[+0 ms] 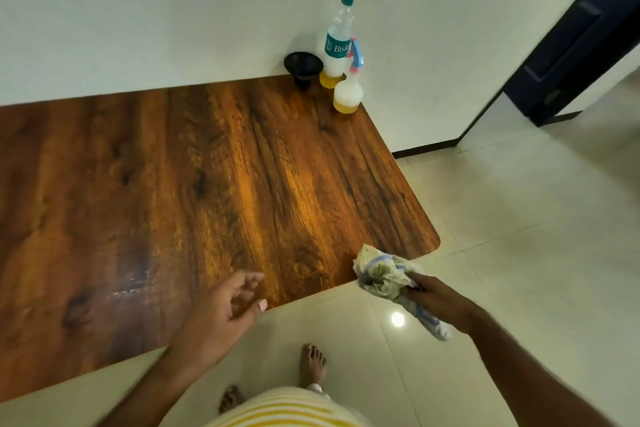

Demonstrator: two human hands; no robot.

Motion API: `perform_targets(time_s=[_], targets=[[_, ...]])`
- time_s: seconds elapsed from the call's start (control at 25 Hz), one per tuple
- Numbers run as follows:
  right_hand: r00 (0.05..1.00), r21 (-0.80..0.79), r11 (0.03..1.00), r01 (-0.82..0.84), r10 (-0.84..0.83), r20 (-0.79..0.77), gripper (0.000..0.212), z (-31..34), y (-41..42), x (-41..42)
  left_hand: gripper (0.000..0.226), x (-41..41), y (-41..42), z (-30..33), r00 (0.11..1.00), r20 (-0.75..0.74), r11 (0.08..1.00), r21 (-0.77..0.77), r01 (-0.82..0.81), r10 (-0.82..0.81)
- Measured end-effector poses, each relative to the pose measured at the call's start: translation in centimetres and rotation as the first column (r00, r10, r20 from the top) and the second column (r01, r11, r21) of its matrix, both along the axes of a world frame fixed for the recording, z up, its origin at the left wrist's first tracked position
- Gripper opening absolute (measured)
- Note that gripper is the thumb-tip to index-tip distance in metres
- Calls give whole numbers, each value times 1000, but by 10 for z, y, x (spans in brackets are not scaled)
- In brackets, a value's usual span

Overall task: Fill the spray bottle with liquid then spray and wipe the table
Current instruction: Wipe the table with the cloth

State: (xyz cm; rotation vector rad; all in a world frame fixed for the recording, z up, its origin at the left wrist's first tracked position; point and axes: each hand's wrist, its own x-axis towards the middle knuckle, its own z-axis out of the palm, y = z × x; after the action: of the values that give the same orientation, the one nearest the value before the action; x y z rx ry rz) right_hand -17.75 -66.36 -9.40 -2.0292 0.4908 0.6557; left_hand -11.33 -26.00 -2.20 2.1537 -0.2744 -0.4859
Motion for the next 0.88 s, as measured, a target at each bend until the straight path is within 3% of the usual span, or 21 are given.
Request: perform_targets(time_s=[0.24,0.32,0.4,0.44,0.52,0.64,0.76,0.88], targets=[[994,249,967,-54,29,102,29,81,94,45,49,39,-1,50,947,247,977,-8,213,-205],[977,256,949,-184,150,149,29,104,139,58,69,53,-1,65,889,330,947,71,313,-318],[947,214,931,-296,256,197,30,126,180,69,86,64,5,76,813,365,889,244,387,-454],[931,195,922,-334,291,219,32,134,196,73,84,70,9,80,774,390,861,324,393,-499],[901,141,916,-376,327,284,33,150,219,79,57,79,21,88,722,459,849,382,365,-517],[847,-1,915,-404,375,376,39,155,230,89,17,96,42,100,743,512,902,275,334,-431],[817,-221,884,-412,466,341,52,141,223,91,12,115,58,113,837,451,950,124,285,-310],[799,-276,892,-357,445,405,32,134,208,98,12,138,65,118,874,384,955,96,282,-297]])
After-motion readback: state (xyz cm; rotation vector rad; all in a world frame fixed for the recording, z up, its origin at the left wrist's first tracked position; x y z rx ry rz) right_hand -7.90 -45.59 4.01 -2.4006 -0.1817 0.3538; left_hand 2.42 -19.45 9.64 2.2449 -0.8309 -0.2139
